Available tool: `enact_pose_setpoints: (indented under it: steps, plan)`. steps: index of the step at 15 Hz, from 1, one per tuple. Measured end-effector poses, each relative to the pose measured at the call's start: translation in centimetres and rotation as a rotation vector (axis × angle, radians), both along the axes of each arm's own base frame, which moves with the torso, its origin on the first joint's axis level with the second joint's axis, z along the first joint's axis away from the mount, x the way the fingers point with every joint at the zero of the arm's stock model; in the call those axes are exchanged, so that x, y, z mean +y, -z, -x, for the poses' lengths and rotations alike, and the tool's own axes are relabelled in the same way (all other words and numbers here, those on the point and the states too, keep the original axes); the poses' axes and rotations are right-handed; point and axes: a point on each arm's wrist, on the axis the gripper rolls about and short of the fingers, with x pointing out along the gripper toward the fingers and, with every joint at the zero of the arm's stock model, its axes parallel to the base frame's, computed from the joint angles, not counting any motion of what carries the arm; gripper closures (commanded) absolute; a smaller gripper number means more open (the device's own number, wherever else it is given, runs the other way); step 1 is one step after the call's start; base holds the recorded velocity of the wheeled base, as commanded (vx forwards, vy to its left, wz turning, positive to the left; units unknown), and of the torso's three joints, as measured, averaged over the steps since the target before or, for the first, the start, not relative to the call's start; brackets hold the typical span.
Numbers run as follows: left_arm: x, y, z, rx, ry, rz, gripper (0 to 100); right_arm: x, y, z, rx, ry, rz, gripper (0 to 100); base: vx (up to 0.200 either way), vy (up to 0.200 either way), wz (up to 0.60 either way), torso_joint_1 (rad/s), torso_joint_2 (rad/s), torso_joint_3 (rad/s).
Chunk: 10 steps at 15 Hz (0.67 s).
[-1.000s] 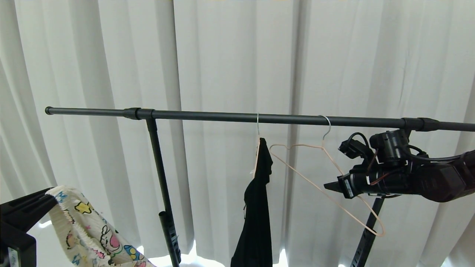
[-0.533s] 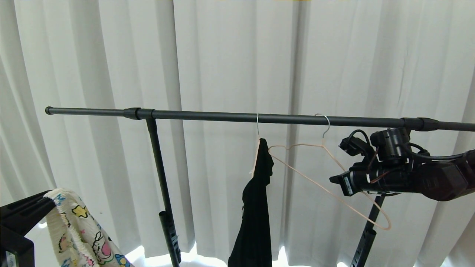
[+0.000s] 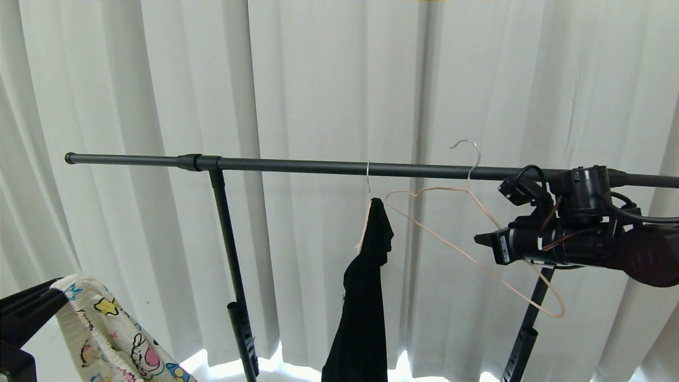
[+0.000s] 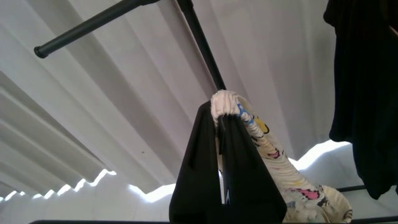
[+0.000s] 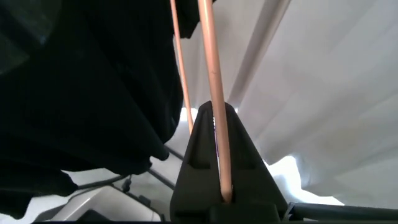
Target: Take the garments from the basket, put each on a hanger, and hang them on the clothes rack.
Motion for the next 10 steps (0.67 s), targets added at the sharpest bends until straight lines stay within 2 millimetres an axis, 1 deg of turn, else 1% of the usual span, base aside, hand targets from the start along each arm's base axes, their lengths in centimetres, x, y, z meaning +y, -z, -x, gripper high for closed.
enact_pose_setpoints:
  steps: [5, 7, 8, 10]
  plan:
    - [0.0, 0.0, 0.0, -0.003, 0.002, -0.006, 100, -0.8, -1.2, 2.3, -0.027, 0.005, -0.005, 100, 0.0, 0.0, 0.0, 0.0, 0.0, 0.0]
    - [0.0, 0.0, 0.0, -0.003, 0.002, -0.008, 100, -1.2, -1.4, 3.7, -0.03, 0.006, -0.005, 100, 0.0, 0.0, 0.0, 0.0, 0.0, 0.0]
    - [0.0, 0.0, 0.0, -0.005, 0.004, -0.021, 100, -1.4, -1.5, 4.3, -0.037, 0.012, -0.003, 100, -0.2, 0.0, 0.0, 0.002, 0.01, 0.002]
    - [0.0, 0.0, 0.0, -0.008, 0.014, -0.064, 100, -1.9, -2.0, 5.2, -0.071, 0.091, 0.032, 100, -0.2, 0.0, 0.0, 0.007, 0.0, -0.002]
